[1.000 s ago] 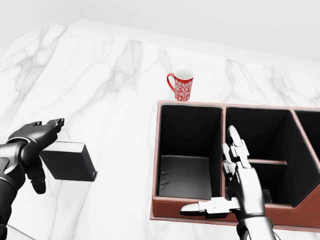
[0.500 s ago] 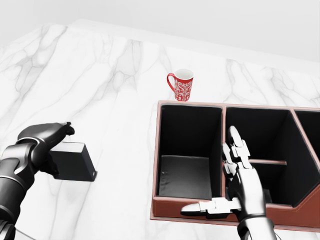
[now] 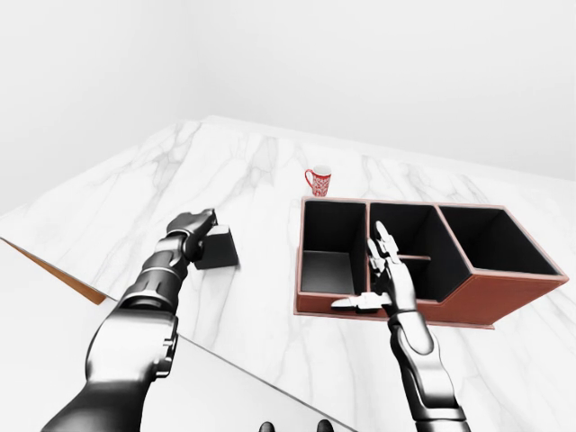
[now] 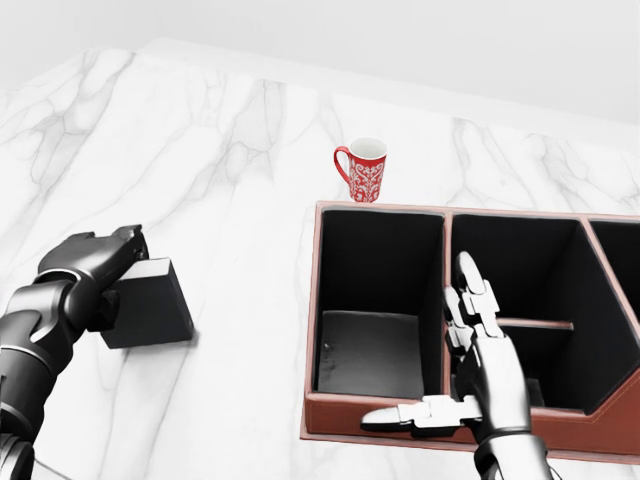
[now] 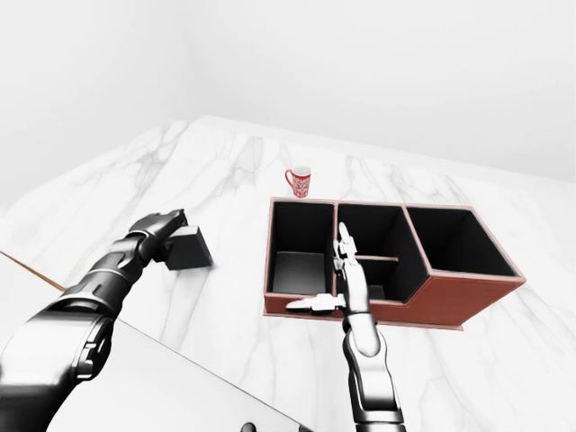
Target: Pick up the book and place it in the right compartment of the caddy.
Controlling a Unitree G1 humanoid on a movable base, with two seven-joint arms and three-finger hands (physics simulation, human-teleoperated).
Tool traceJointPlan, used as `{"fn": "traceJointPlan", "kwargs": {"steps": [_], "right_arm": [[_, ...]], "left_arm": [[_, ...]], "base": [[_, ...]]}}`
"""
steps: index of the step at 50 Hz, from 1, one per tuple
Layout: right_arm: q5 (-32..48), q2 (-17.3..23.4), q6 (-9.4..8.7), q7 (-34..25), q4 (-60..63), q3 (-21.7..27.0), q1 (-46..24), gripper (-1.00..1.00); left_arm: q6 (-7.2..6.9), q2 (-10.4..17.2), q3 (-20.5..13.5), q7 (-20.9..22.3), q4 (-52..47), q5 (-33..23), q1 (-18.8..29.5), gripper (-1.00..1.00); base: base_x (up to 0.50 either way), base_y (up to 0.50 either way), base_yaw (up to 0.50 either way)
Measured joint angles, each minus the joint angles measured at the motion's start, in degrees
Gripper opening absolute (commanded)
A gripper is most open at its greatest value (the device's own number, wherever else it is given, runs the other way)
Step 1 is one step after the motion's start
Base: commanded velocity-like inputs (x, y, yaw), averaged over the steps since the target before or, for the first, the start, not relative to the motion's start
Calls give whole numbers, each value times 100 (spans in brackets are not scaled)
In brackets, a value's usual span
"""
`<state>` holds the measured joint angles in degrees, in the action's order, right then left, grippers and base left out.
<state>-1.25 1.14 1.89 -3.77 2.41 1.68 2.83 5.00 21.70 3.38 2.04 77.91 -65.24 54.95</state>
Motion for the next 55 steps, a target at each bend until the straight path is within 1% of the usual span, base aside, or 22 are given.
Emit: {"fn": "traceJointPlan", "kwargs": {"steps": [9,16,23,35,41,44,48,52,55], "right_arm": [[15,-2,-5,3,14,-6,17,100],[19,-2,10,1,-6,-6,0,100],[21,-3,9,-2,20,-9,37,100],[9,-4,16,-5,5,-5,23,100],[9,-5,-2,10,15,1,21,100],[10,-5,-23,21,30,6,20,100],[4,-6,-131,39,104,13,25,100],[65,-4,-334,161,217,37,-80,100],[122,4,-539,242,351,46,-183,100]], "left_arm": [[0,74,-55,-59,-179,361,257,-100],[0,131,-83,5,-407,604,390,-100],[0,173,-98,122,-692,796,403,-100],[0,283,-215,639,-1530,1082,318,-100],[0,344,-343,1034,-2160,1286,219,-100],[0,364,-432,1303,-2645,1403,101,-100],[0,366,-547,1658,-3338,1598,-84,-100],[0,357,-633,1928,-3892,1753,-244,-100],[0,348,-681,2099,-4231,1831,-346,-100]], "base": [[1,0,1],[0,0,1],[1,0,1],[1,0,1],[0,0,1],[0,0,1],[1,0,1],[0,0,0],[0,0,0]]}}
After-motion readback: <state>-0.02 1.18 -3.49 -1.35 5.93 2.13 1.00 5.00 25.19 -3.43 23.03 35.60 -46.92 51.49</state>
